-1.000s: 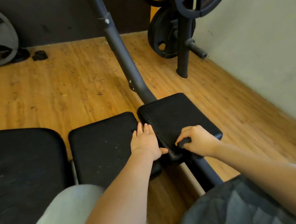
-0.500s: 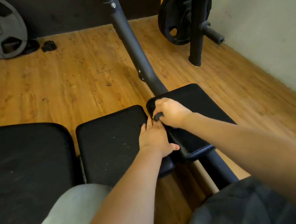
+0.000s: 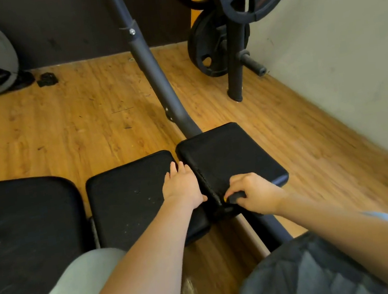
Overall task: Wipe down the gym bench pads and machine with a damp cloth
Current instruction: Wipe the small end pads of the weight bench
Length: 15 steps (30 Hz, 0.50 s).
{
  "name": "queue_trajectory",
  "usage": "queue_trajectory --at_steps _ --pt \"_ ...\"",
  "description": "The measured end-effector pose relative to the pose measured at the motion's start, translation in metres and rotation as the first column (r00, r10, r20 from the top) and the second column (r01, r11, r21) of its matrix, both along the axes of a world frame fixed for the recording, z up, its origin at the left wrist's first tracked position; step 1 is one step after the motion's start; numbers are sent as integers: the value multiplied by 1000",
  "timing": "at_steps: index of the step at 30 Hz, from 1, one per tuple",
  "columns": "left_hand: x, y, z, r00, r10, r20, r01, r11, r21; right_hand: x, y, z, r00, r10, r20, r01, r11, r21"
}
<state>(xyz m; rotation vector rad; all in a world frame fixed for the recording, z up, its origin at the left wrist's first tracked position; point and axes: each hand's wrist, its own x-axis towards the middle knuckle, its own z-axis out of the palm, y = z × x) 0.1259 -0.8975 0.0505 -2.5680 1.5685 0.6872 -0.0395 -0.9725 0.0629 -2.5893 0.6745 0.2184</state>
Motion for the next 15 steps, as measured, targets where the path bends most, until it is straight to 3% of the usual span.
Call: queue_trajectory --at_steps 5,9,12,15 --pt "2 -4 -8 991 129 -23 -130 991 -37 54 -9 -12 965 -98 243 117 991 -61" --pt "3 -10 -13 989 144 -31 -145 988 -52 89 -15 -26 975 -72 210 104 983 -149" --pt "5 -13 -13 989 140 -39 -142 989 -37 74 -8 -28 985 56 160 -19 974 -225" --pt "5 -12 -11 990 132 -44 -134 990 -33 42 2 -25 985 97 142 -78 988 -134"
